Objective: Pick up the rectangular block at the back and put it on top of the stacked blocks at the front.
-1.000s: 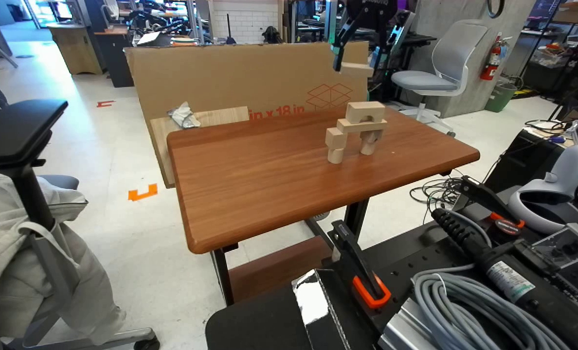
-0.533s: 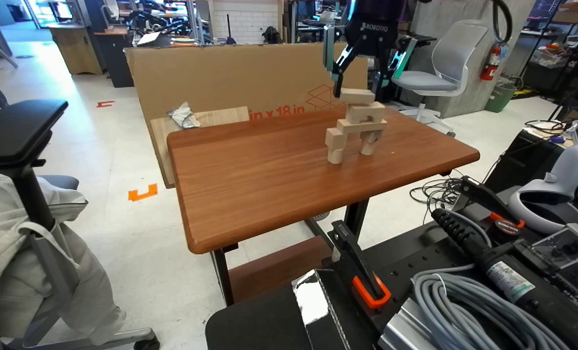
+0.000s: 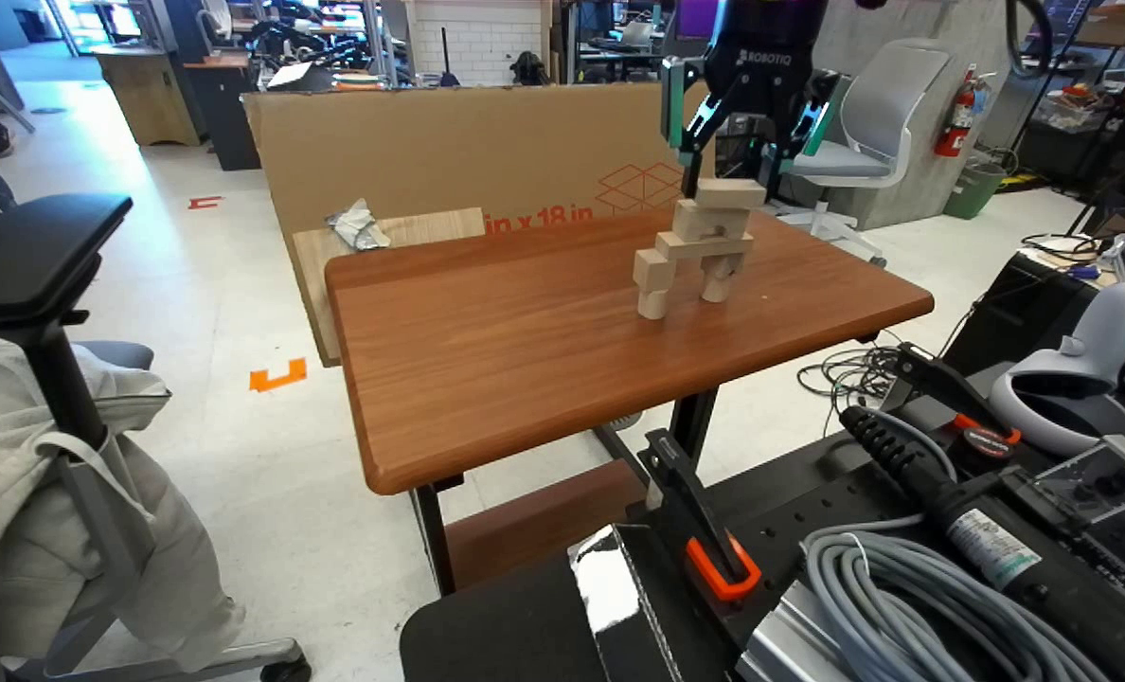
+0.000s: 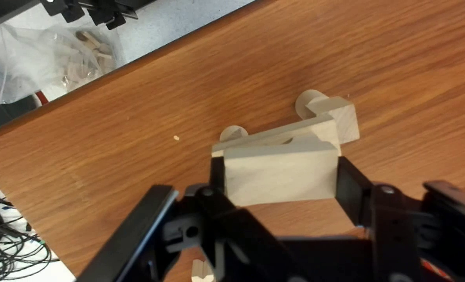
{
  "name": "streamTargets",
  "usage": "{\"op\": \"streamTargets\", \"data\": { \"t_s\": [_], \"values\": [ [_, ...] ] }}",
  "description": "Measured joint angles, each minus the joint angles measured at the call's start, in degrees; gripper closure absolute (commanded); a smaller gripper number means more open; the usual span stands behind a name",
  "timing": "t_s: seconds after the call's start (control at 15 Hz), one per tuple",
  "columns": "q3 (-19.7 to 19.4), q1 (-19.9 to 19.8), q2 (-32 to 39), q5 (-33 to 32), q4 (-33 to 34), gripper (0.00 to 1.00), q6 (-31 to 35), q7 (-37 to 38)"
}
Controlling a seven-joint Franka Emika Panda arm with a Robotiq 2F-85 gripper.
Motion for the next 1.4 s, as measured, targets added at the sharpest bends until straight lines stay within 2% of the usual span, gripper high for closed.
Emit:
{"op": "streamTargets", "data": {
  "t_s": [0.73, 1.4],
  "values": [
    [-0.24, 0.35, -0.39, -6.84, 0.41, 0.57, 0.52, -0.3],
    [0.11, 0.76, 0.14, -7.16, 0.54, 0.57, 1.18, -2.79]
  ]
}}
